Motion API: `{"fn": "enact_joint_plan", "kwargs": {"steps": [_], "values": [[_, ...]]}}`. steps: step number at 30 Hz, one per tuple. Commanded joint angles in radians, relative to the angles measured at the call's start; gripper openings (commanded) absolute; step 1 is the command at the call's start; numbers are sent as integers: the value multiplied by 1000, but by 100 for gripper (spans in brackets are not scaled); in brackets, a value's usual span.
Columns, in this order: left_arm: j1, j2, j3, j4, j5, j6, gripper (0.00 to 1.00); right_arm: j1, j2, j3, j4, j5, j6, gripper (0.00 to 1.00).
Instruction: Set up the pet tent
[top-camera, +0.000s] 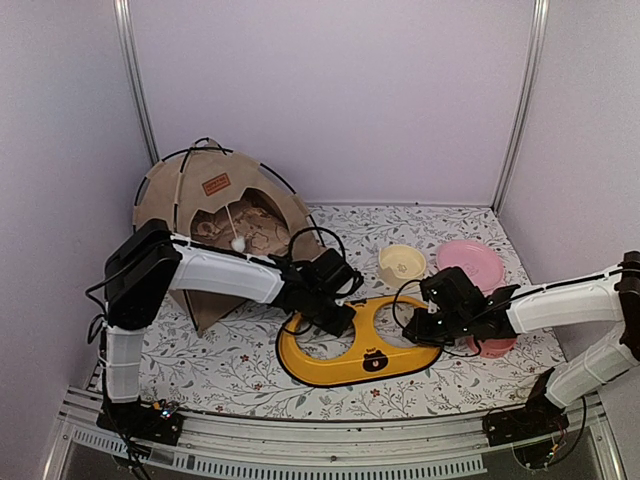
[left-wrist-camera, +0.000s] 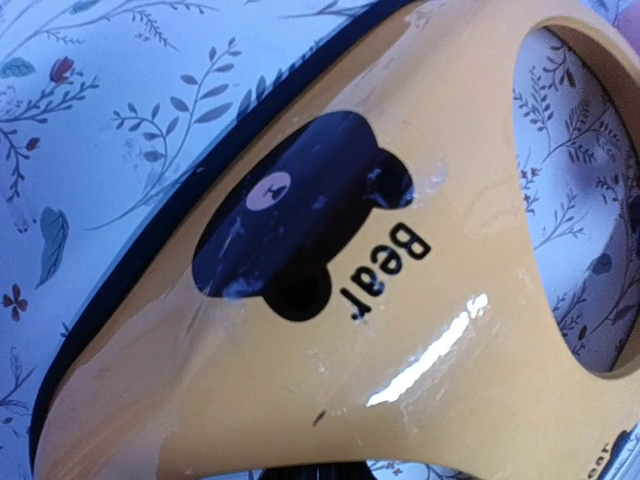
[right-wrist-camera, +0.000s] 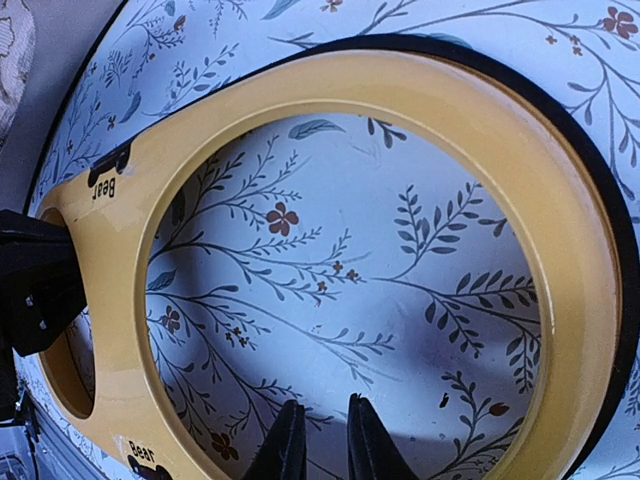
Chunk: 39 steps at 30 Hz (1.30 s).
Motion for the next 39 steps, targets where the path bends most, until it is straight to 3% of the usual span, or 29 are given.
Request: {"fn": "enact_joint_plan", "kwargs": {"steps": [1,29,39], "values": [[21,28,45,5,10,30,1,14,-29,-14,-32,21,15,18],[26,81,155,1,58,81,3,70,-31,20,-75,42,49,18],[26,-77,60,23,94,57,10,22,-110,163,-180,122,-31,45]]}}
